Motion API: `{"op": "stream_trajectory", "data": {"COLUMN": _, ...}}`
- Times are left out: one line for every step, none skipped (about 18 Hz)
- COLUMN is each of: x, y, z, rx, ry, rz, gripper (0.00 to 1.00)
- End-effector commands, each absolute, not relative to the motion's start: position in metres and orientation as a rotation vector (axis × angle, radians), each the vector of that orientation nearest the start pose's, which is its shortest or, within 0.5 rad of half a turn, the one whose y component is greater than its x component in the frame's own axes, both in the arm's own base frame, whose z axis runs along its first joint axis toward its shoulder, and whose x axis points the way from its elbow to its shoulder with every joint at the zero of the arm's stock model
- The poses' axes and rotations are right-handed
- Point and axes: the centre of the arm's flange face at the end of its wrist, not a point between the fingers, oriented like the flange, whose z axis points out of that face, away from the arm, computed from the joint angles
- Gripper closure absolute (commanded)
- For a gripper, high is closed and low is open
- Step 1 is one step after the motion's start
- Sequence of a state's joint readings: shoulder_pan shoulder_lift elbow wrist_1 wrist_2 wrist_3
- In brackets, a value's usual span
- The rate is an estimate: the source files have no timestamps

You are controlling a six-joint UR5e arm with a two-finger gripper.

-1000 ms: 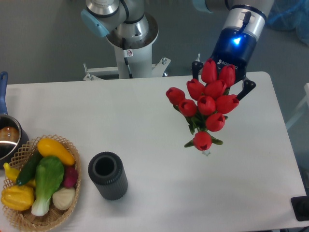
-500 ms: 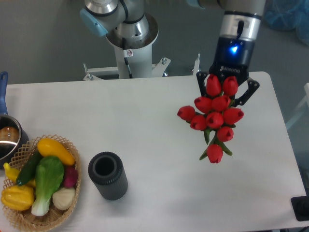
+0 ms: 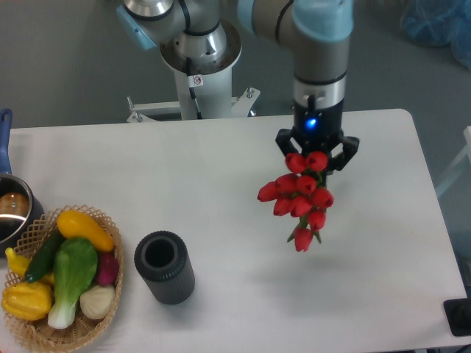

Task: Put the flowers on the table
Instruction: 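Lower the held tulip bouquet toward the table beside the black cup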

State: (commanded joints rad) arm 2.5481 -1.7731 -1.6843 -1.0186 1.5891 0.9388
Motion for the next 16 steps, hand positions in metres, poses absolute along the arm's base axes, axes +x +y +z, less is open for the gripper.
{"op": "stream_trajectory", "data": {"x": -0.405, "y": 0.440, "z": 0.376, "rx": -3.020, "ry": -0.040, "rz": 0.302, "gripper": 0.62}}
{"op": "stream_trajectory", "data": {"x": -0.403, "y": 0.446, "z": 0.366, "rx": -3.031, "ry": -0.022, "rz": 0.288, "gripper": 0.62}}
{"op": "stream_trajectory", "data": {"x": -0.402, "y": 0.452, "z": 0.358, "rx": -3.039, "ry": -0.005, "rz": 0.270, "gripper": 0.62}}
{"op": "stream_trajectory", "data": {"x": -0.399, "y": 0.459, "z": 0.347, "rx": -3.048, "ry": 0.019, "rz": 0.246, "gripper": 0.62}}
{"op": "stream_trajectory", "data": {"x": -0.397, "y": 0.467, "z": 0.338, "rx": -3.054, "ry": 0.036, "rz": 0.233, "gripper": 0.62}}
{"op": "stream_trajectory", "data": {"x": -0.398, "y": 0.472, "z": 0.328, "rx": -3.061, "ry": 0.044, "rz": 0.216, "gripper": 0.62}}
{"op": "stream_trajectory", "data": {"x": -0.398, "y": 0.476, "z": 0.322, "rx": -3.059, "ry": 0.053, "rz": 0.214, "gripper": 0.62}}
{"op": "stream_trajectory", "data": {"x": -0.396, "y": 0.482, "z": 0.315, "rx": -3.054, "ry": 0.067, "rz": 0.221, "gripper": 0.62}}
{"op": "stream_trajectory", "data": {"x": -0.398, "y": 0.487, "z": 0.312, "rx": -3.046, "ry": 0.074, "rz": 0.235, "gripper": 0.62}}
{"op": "stream_trajectory", "data": {"x": -0.401, "y": 0.489, "z": 0.308, "rx": -3.042, "ry": 0.072, "rz": 0.237, "gripper": 0.62}}
{"op": "stream_trajectory", "data": {"x": -0.402, "y": 0.491, "z": 0.303, "rx": -3.045, "ry": 0.074, "rz": 0.232, "gripper": 0.61}}
{"op": "stream_trajectory", "data": {"x": -0.403, "y": 0.492, "z": 0.298, "rx": -3.049, "ry": 0.077, "rz": 0.225, "gripper": 0.60}}
{"op": "stream_trajectory", "data": {"x": -0.402, "y": 0.495, "z": 0.294, "rx": -3.054, "ry": 0.084, "rz": 0.219, "gripper": 0.60}}
{"op": "stream_trajectory", "data": {"x": -0.401, "y": 0.496, "z": 0.292, "rx": -3.055, "ry": 0.086, "rz": 0.213, "gripper": 0.60}}
{"op": "stream_trajectory", "data": {"x": -0.399, "y": 0.498, "z": 0.289, "rx": -3.058, "ry": 0.093, "rz": 0.208, "gripper": 0.60}}
{"op": "stream_trajectory", "data": {"x": -0.398, "y": 0.501, "z": 0.285, "rx": -3.062, "ry": 0.101, "rz": 0.202, "gripper": 0.60}}
